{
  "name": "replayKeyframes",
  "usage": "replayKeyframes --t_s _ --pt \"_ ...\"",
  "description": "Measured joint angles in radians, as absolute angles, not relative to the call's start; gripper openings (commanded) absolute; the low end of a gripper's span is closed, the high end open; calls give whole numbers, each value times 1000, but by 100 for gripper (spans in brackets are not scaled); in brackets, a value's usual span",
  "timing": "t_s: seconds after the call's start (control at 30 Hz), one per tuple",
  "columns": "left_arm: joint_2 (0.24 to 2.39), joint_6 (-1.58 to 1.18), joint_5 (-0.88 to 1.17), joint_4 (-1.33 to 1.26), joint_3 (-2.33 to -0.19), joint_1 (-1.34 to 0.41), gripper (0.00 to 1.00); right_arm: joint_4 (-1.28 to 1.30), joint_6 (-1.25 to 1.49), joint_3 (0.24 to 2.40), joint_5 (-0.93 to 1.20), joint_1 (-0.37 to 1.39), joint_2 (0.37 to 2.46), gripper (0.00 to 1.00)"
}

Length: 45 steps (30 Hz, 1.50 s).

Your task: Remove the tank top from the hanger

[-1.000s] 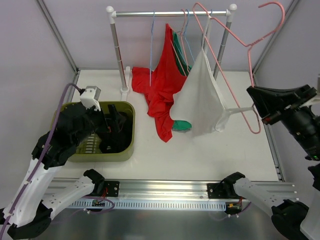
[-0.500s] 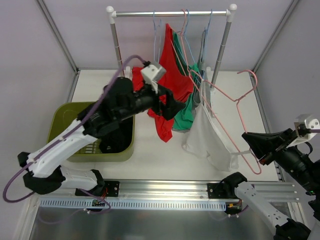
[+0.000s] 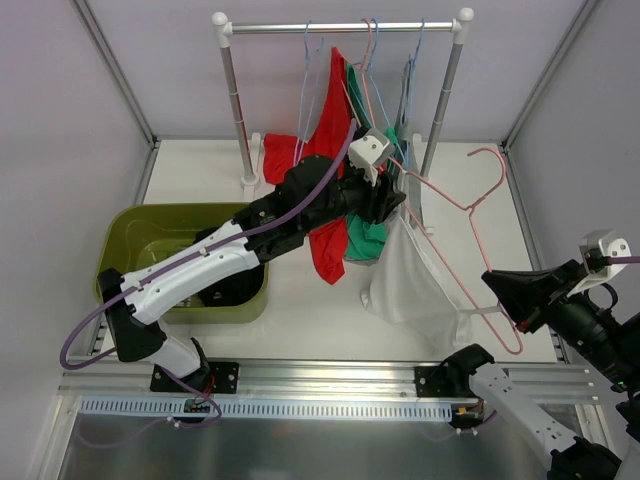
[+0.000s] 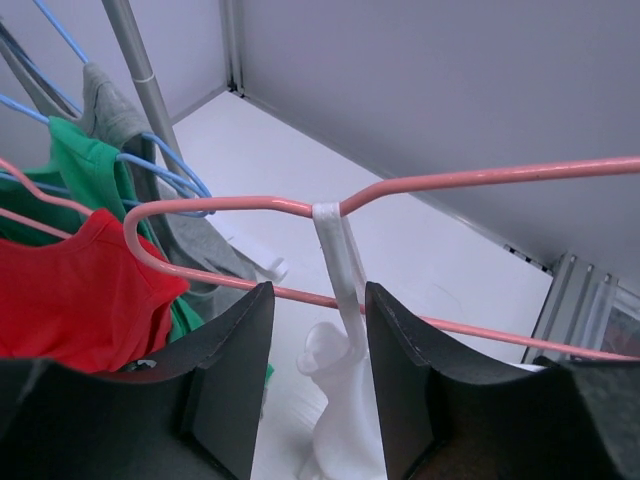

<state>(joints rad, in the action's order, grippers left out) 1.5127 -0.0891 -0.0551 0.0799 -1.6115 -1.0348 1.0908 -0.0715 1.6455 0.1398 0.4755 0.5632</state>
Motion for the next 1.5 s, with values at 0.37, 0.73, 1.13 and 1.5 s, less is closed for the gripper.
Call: replayKeyframes --t_s 0.37,0.73,1.13,1.5 --pt "1534 -86 -70 5 -1613 -1034 17 1088 -71 1641 168 476 567 1" --pt "1494 -83 -190 -17 -1542 -1034 0 1087 -81 1610 121 476 567 0" --pt "1450 -62 -218 -18 -1492 -1034 15 1081 -90 1593 145 476 586 0" --pt "1450 -62 -219 -19 -1489 -1034 0 1081 -90 1593 155 476 586 1"
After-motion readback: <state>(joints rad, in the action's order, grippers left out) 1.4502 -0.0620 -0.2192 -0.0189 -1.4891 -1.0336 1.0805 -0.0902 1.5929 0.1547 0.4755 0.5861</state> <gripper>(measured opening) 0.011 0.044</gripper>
